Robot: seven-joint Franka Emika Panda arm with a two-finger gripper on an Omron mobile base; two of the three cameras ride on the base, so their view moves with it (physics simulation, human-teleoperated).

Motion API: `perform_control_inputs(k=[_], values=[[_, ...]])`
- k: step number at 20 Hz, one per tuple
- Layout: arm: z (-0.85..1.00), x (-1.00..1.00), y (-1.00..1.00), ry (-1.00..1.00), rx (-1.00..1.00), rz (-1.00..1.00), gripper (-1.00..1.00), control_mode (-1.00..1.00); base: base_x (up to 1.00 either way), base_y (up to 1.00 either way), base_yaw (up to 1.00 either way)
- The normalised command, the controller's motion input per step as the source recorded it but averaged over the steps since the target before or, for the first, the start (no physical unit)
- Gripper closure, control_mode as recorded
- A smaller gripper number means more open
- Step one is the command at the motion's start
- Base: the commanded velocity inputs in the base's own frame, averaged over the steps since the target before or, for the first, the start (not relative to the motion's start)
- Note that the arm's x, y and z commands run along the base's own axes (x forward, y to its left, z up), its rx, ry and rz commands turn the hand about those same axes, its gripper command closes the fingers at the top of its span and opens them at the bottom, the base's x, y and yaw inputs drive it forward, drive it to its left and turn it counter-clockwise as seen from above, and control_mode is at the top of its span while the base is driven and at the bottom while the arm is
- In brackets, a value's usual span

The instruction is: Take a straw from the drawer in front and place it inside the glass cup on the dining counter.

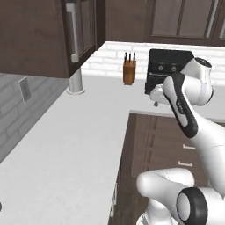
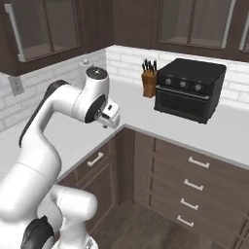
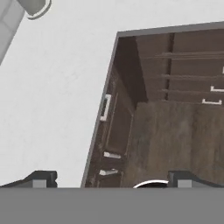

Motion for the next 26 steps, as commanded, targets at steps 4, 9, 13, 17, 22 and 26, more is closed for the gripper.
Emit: perform_control_inputs(k=[4, 9, 13, 17, 22, 26], values=[[-0.48, -0.06, -0.84, -0.11, 0.31, -0.04, -1.00, -1.00, 0.00, 0.00, 0.00], [-0.75, 0.06, -0.46, -0.06, 0.28, 0.00, -1.00, -1.00, 0.00, 0.00, 0.00], [-0.90, 0.11, -0.05, -0.03, 0.27, 0.00, -1.00, -1.00, 0.00, 0.00, 0.00], [-0.80, 0.24, 0.04, -0.01, 0.26, 0.00, -1.00, -1.00, 0.00, 0.00, 0.00], [-0.61, 0.14, 0.22, -0.01, 0.17, 0.05, -1.00, -1.00, 0.00, 0.00, 0.00], [-0.57, 0.32, 0.40, 0.00, 0.12, 0.09, -1.00, -1.00, 0.00, 0.00, 0.00]])
